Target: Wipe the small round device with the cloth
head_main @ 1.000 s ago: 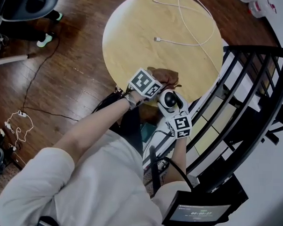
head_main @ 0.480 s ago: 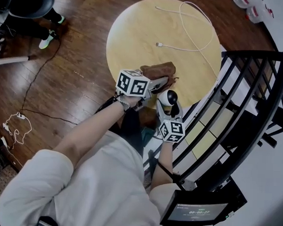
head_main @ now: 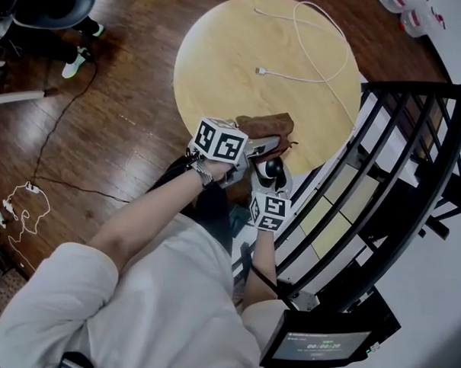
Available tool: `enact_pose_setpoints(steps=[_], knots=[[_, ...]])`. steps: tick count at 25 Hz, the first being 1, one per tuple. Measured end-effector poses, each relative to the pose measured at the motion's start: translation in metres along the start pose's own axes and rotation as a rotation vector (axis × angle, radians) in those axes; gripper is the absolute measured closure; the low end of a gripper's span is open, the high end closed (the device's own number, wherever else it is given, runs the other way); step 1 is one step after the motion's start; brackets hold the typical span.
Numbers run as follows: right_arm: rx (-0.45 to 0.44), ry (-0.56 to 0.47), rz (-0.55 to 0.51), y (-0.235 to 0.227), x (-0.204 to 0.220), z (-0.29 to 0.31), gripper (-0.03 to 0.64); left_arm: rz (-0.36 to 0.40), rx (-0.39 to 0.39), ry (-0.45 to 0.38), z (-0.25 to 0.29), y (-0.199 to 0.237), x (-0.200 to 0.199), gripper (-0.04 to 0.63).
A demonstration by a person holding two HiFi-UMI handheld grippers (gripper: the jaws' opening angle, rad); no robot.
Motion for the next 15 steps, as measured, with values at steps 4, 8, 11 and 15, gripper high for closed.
enact_pose_setpoints(steps=[4,8,11,15], knots=[[0.042,0.000,0.031,0.005,0.000,0.001,0.275,0.098,-0.056,0.124,0.009,0.003,0.016,0.555],[0.036,0.001,0.024,0.004,-0.001,0.000,0.275,0.128,-0.106,0.151,0.009,0.007,0.016,0.557],[0.036,-0.005,0.029,0.004,0.000,-0.002,0.275,0.205,-0.197,0.226,0.009,0.016,0.019,0.557],[0.045,-0.006,0.032,0.006,-0.001,-0.002,0.275,0.262,-0.296,0.315,0.007,0.030,0.027,0.558]])
Point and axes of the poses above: the fingertips, and each gripper's own axes: z forward along the fingers, y to its left, x out of its underside, the point moved 8 cm from there along -z, backward along the fingers, and after that the axes turned 11 degrees about y, right-handed, at the moved point
